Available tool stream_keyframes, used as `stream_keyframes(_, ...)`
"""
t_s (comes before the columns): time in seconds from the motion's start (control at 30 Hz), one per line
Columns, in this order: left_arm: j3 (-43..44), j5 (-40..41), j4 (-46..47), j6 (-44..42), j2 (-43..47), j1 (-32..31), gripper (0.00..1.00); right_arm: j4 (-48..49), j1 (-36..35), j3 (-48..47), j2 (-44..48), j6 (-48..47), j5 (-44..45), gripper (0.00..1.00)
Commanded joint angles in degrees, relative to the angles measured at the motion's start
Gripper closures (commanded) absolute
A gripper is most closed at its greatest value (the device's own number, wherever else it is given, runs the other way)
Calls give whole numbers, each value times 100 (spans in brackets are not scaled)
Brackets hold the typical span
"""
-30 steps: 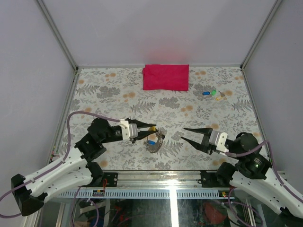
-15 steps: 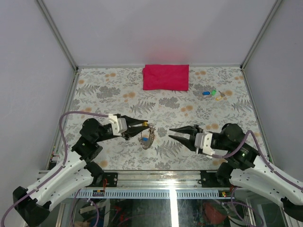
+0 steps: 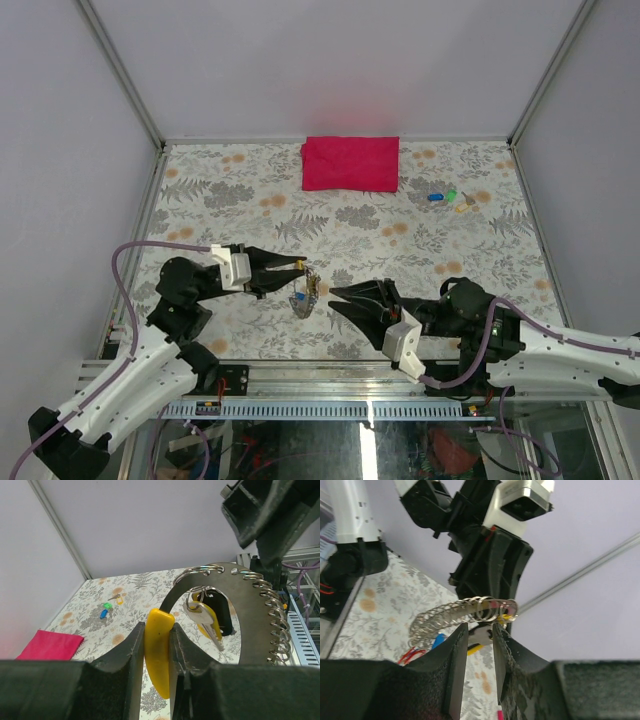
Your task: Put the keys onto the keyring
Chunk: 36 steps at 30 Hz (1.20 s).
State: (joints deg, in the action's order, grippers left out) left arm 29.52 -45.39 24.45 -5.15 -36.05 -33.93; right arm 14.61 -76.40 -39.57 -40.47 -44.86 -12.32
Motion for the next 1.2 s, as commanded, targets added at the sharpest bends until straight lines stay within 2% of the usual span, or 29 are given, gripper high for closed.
stream_keyframes(0.0,32,-163,432,102,121,51,100,811,-42,-134,-99,-407,471,67)
stream_keyframes(0.53,72,-257,299,143,114,47,100,1211,-39,-191,-513,-379,263,67)
stream_keyframes(0.7,92,-238,266,104,134,53,100,1197,-42,-208,-526,-370,254,70)
stream_keyframes(1.17,104,-262,289,101,92,53,100,1097,-42,-209,-652,-296,209,70)
